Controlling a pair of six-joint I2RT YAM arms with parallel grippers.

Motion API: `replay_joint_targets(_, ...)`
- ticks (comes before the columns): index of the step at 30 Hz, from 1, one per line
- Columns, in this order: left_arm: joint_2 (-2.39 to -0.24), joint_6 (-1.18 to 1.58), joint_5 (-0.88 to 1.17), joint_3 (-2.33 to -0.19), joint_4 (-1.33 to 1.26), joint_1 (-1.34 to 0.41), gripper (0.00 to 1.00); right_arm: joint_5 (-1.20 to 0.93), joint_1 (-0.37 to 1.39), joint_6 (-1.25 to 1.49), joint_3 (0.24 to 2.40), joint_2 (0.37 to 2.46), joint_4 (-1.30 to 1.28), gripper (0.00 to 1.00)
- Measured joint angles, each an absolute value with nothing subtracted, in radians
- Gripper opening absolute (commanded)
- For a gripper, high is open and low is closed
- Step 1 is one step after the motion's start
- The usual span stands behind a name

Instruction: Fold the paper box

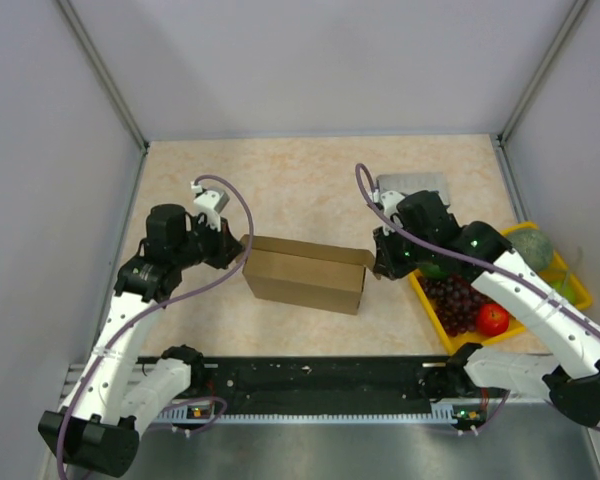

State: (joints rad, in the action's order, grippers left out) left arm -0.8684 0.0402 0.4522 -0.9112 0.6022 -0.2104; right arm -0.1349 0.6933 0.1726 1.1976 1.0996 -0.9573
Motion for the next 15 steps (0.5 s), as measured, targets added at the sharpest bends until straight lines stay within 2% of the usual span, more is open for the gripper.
replay_joint_targets(15,-0.794,0.251,0.443,-0.853,0.577,-0.21,0.0,0.079,0.785,0.584,1.232,1.139,-0.966,0.0)
